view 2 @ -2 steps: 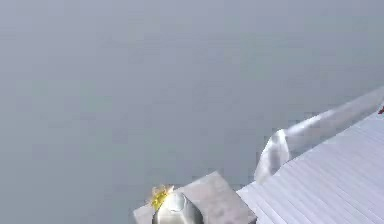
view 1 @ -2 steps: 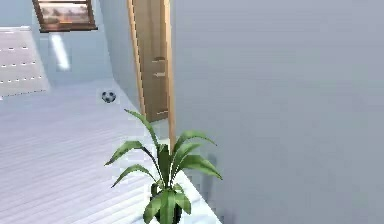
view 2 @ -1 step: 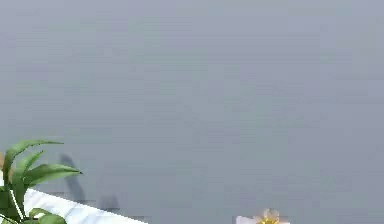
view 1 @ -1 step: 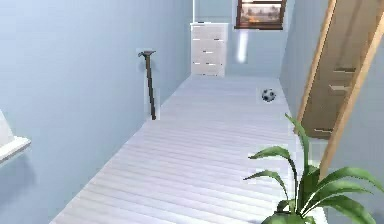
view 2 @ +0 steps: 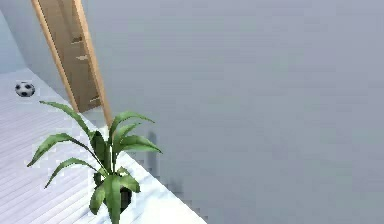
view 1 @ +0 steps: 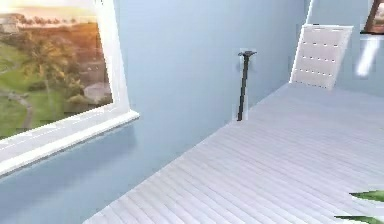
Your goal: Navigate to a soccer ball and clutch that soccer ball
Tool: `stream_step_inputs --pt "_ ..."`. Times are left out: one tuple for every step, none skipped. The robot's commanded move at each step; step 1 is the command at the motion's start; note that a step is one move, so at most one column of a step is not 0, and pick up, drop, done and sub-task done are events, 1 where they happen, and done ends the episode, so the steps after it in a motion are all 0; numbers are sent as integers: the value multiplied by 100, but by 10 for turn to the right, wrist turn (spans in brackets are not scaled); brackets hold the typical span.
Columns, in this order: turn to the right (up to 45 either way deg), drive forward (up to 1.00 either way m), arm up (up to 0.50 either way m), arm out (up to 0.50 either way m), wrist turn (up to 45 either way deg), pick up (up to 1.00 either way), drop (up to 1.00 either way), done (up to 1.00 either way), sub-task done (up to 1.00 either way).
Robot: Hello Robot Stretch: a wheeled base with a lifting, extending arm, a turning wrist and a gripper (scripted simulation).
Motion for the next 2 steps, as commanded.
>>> stream_step_inputs --pt "0 10 0 0 0 0 0 0 0" --pt "60 0 0 0 0 0 0 0 0"
